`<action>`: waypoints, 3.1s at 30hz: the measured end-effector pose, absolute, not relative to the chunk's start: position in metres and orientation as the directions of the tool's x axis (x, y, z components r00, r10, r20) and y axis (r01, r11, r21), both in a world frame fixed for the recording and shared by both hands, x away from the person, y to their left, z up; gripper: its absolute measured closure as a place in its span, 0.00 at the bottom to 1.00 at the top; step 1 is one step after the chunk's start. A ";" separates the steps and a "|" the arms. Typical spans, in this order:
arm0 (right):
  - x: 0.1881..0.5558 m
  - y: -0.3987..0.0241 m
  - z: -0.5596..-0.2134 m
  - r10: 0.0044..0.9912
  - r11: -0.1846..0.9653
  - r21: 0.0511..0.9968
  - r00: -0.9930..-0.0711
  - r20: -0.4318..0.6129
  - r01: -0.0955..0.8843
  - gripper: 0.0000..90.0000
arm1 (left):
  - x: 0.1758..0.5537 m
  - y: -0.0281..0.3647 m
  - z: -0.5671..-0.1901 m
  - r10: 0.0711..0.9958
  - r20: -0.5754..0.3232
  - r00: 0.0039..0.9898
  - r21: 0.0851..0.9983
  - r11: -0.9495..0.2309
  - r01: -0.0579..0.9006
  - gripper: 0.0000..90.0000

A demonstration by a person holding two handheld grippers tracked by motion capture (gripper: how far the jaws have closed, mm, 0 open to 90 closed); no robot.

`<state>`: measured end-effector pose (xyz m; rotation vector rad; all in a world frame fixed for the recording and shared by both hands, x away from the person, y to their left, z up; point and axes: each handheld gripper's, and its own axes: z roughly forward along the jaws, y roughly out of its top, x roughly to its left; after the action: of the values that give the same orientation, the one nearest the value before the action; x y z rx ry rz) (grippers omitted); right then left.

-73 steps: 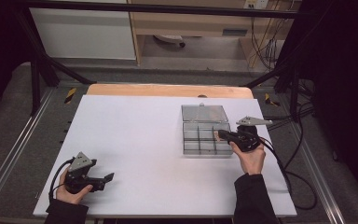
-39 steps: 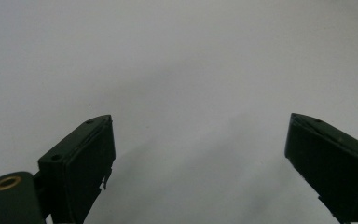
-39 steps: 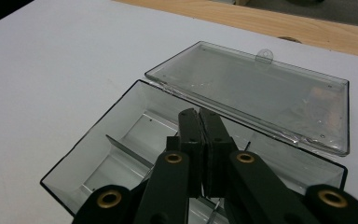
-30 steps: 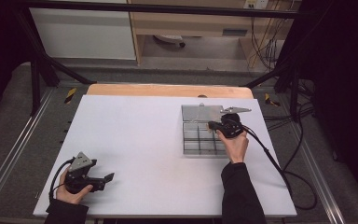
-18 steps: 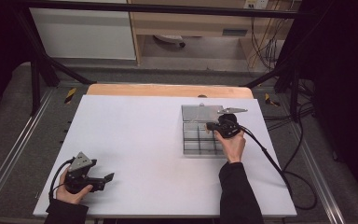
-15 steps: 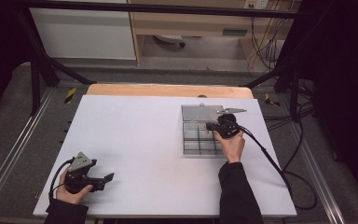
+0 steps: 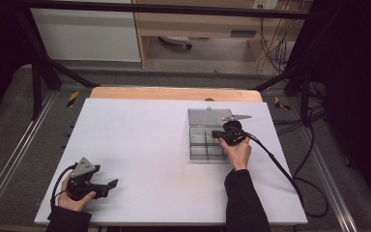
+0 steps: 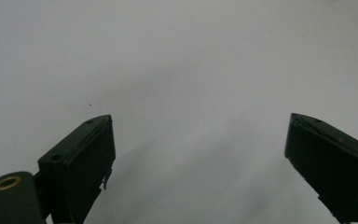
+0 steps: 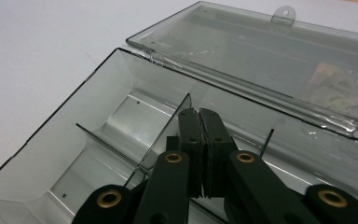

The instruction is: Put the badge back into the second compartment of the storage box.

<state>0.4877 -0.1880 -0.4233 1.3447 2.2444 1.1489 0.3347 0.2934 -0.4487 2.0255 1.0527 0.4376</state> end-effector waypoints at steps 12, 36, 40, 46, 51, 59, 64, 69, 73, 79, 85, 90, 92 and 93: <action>0.488 -0.185 -0.429 0.833 0.254 0.736 -0.528 0.163 0.628 0.99 | 0.335 0.293 -0.449 0.803 -0.056 0.594 0.780 -0.336 0.528 0.09; 0.483 -0.189 -0.421 0.834 0.279 0.764 -0.541 0.107 0.582 0.78 | 0.335 0.293 -0.449 0.803 -0.054 0.593 0.780 -0.337 0.527 0.09; 0.478 -0.190 -0.415 0.824 0.272 0.772 -0.553 0.121 0.574 0.68 | 0.335 0.293 -0.449 0.803 -0.054 0.593 0.779 -0.338 0.528 0.09; 0.468 -0.195 -0.408 0.816 0.276 0.781 -0.565 0.117 0.560 0.50 | 0.335 0.293 -0.449 0.802 -0.051 0.595 0.776 -0.344 0.529 0.09; 0.459 -0.201 -0.405 0.803 0.286 0.781 -0.584 0.120 0.554 0.34 | 0.335 0.293 -0.449 0.803 -0.051 0.593 0.775 -0.343 0.531 0.09; 0.443 -0.210 -0.396 0.772 0.289 0.795 -0.621 0.135 0.533 0.12 | 0.336 0.293 -0.450 0.803 -0.052 0.594 0.771 -0.346 0.535 0.09; 0.430 -0.217 -0.393 0.759 0.288 0.803 -0.636 0.141 0.522 0.04 | 0.336 0.292 -0.450 0.804 -0.050 0.592 0.768 -0.349 0.538 0.08; 0.417 -0.224 -0.392 0.756 0.301 0.802 -0.641 0.129 0.516 0.01 | 0.336 0.292 -0.450 0.806 -0.049 0.590 0.767 -0.348 0.539 0.07; 0.406 -0.235 -0.394 0.758 0.291 0.811 -0.639 0.128 0.508 0.01 | 0.336 0.292 -0.451 0.806 -0.050 0.590 0.766 -0.348 0.540 0.06; 0.391 -0.249 -0.406 0.760 0.281 0.801 -0.632 0.151 0.529 0.01 | 0.336 0.292 -0.451 0.807 -0.048 0.589 0.766 -0.348 0.540 0.06; 0.379 -0.260 -0.420 0.761 0.286 0.793 -0.630 0.153 0.538 0.01 | 0.336 0.291 -0.451 0.807 -0.049 0.589 0.766 -0.348 0.540 0.06; 0.373 -0.268 -0.436 0.758 0.307 0.776 -0.635 0.152 0.552 0.01 | 0.336 0.291 -0.451 0.807 -0.049 0.589 0.764 -0.349 0.542 0.06; 0.371 -0.271 -0.440 0.761 0.309 0.765 -0.629 0.157 0.564 0.01 | 0.336 0.291 -0.451 0.805 -0.046 0.591 0.763 -0.354 0.541 0.06; 0.369 -0.273 -0.442 0.762 0.311 0.764 -0.629 0.156 0.566 0.01 | 0.336 0.291 -0.451 0.804 -0.047 0.592 0.763 -0.354 0.541 0.06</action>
<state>0.3692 -0.2725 -0.4425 1.2119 2.3438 1.2166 0.3358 0.2910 -0.4509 2.0503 1.0646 0.4356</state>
